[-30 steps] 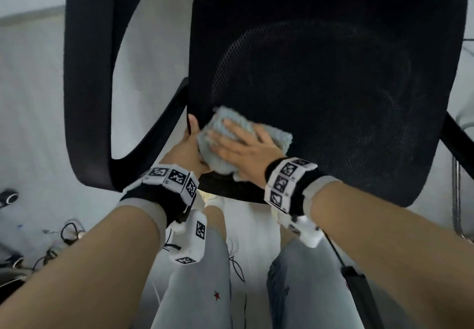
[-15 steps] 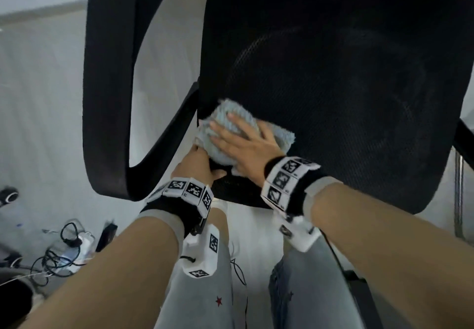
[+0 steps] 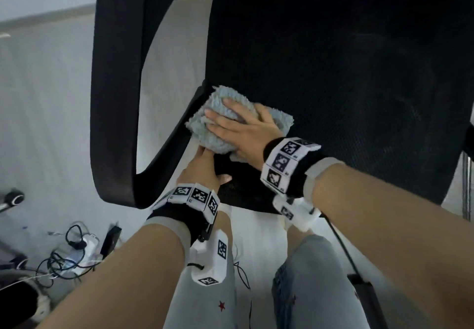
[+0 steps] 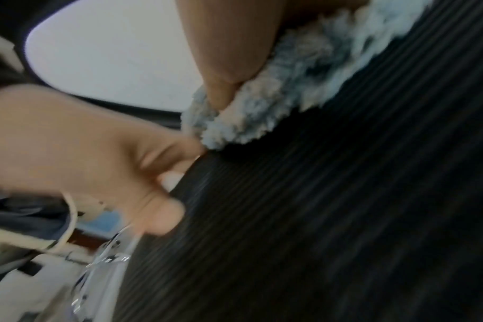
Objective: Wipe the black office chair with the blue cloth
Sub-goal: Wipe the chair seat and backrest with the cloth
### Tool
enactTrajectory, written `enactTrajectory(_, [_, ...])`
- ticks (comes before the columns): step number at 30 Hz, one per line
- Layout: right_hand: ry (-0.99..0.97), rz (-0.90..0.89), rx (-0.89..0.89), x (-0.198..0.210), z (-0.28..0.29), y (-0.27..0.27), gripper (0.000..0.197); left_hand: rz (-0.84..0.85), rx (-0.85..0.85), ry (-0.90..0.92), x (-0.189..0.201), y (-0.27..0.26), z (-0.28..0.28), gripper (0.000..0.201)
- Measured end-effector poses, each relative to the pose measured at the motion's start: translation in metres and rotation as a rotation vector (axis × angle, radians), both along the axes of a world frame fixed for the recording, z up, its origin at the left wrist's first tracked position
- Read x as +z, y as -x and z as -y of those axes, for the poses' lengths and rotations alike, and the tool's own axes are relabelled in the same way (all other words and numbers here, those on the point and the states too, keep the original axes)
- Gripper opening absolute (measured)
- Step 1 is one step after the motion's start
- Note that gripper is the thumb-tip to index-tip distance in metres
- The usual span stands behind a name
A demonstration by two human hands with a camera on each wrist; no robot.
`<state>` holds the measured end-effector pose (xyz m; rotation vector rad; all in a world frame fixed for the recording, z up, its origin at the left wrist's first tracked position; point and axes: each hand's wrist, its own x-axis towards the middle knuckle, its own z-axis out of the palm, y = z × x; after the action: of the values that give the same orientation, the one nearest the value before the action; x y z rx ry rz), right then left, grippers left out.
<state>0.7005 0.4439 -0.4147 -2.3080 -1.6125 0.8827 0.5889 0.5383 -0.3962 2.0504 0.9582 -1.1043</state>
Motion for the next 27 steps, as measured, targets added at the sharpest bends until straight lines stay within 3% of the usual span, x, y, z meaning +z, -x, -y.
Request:
enactTrajectory(2, [0.097, 0.089, 0.019, -0.003, 0.007, -0.033, 0.077, 0.001, -0.01, -0.003, 0.0, 0.001, 0.001, 0.093])
enactTrajectory(4, [0.218, 0.095, -0.374, 0.004, 0.006, -0.074, 0.073, 0.019, 0.01, 0.025, -0.001, 0.001, 0.001, 0.106])
enactTrajectory(6, [0.199, 0.096, -0.799, 0.006, 0.003, -0.106, 0.069, 0.025, 0.016, 0.036, -0.003, 0.0, -0.001, 0.11])
enactTrajectory(8, [0.156, 0.089, -0.939, 0.008, -0.006, -0.106, 0.067, 0.024, 0.021, 0.036, -0.004, 0.0, -0.002, 0.112])
enactTrajectory(10, [0.183, 0.062, -0.741, 0.01, -0.015, -0.08, 0.073, 0.023, 0.022, 0.032, -0.004, -0.002, -0.003, 0.112])
enactTrajectory(13, [0.112, 0.014, -0.124, 0.009, -0.008, -0.031, 0.076, -0.015, -0.003, 0.02, -0.002, -0.003, -0.001, 0.107])
enactTrajectory(15, [0.107, 0.067, 0.104, 0.006, 0.003, -0.038, 0.072, -0.028, -0.019, 0.002, -0.002, -0.003, 0.002, 0.104])
enactTrajectory(17, [0.199, 0.135, -0.072, 0.004, 0.007, -0.07, 0.066, -0.031, -0.02, -0.023, 0.0, -0.004, 0.004, 0.107])
enactTrajectory(20, [0.23, 0.119, -0.771, 0.009, 0.014, -0.117, 0.065, -0.047, -0.031, -0.034, 0.001, -0.008, 0.005, 0.11])
enactTrajectory(22, [0.22, 0.106, -0.962, 0.01, 0.011, -0.118, 0.068, -0.055, -0.037, -0.034, 0.002, -0.013, 0.006, 0.113])
enactTrajectory(24, [0.254, 0.085, -0.808, 0.016, -0.001, -0.093, 0.075, -0.035, -0.032, -0.047, 0.005, -0.024, 0.012, 0.12])
enactTrajectory(27, [0.155, -0.022, -0.256, 0.015, 0.0, -0.044, 0.077, -0.023, 0.063, -0.152, 0.006, -0.047, 0.03, 0.13])
